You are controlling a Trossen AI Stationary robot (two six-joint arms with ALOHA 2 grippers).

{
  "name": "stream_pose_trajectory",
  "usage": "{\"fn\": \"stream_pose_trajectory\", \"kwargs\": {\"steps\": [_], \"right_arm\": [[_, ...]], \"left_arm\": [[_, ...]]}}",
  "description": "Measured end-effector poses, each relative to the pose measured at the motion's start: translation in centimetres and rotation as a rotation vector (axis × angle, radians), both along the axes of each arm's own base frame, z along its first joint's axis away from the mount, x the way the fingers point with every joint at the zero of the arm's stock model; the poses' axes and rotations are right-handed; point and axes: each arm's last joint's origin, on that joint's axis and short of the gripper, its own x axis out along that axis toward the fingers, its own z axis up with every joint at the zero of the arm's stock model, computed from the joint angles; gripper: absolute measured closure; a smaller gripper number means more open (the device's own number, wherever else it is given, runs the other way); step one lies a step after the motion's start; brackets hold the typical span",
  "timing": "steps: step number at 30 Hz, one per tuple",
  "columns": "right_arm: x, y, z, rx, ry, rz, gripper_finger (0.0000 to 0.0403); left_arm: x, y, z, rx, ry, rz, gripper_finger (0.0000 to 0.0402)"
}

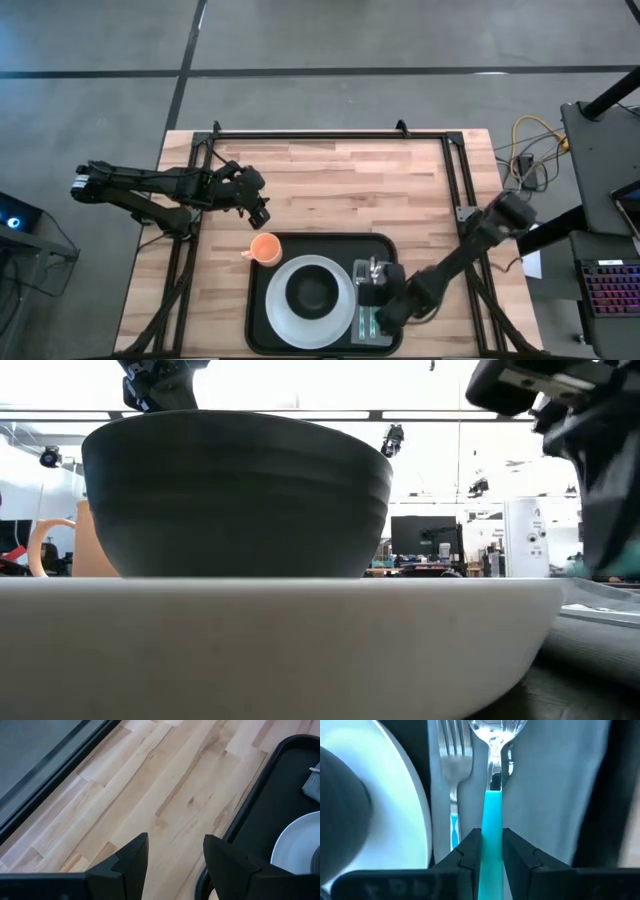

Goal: Set up tray
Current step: Put the green spoon on the gray napkin to the right of the blue knife

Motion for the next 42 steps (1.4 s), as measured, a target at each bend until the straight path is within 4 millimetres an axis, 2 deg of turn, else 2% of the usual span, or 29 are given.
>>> {"fn": "stream_pose_trajectory", "kwargs": {"steps": [4, 9, 13, 19, 22, 29, 35, 42], "right_arm": [[1.8, 1.7, -1.2, 0.013, 0.020, -0.010, 0.0357], [3.3, 2.9, -1.3, -0.006, 0.039, -0.012, 0.0355], [3.3, 3.0, -0.1, -0.055, 0.091, -0.010, 0.0356], [2.0, 2.6, 2.8, -0.101, 0.141, 0.003, 0.0357], [1.3, 2.6, 3.4, -0.087, 0.133, 0.016, 0.0358], [1.0, 3.3, 1.6, -0.010, 0.101, 0.034, 0.0358], [0.3, 2.7, 0.0, -0.018, 0.151, 0.030, 0.0352], [0.6, 2.5, -0.5, 0.019, 0.156, 0.021, 0.0330]], "left_arm": [[0.0, 0.0, 0.0, 0.000, 0.001, 0.000, 0.0231], [0.0, 0.0, 0.0, 0.000, 0.001, 0.000, 0.0231], [0.0, 0.0, 0.0, 0.000, 0.002, -0.001, 0.0231], [0.0, 0.0, -0.1, 0.001, 0.005, -0.001, 0.0231], [0.0, 0.0, -0.1, 0.001, 0.005, -0.001, 0.0231], [0.0, 0.0, -0.6, 0.000, 0.022, -0.002, 0.0231], [-0.1, 0.0, -0.7, -0.006, 0.025, -0.004, 0.0231], [-0.1, 0.0, -0.7, -0.006, 0.024, -0.003, 0.0231]]}}
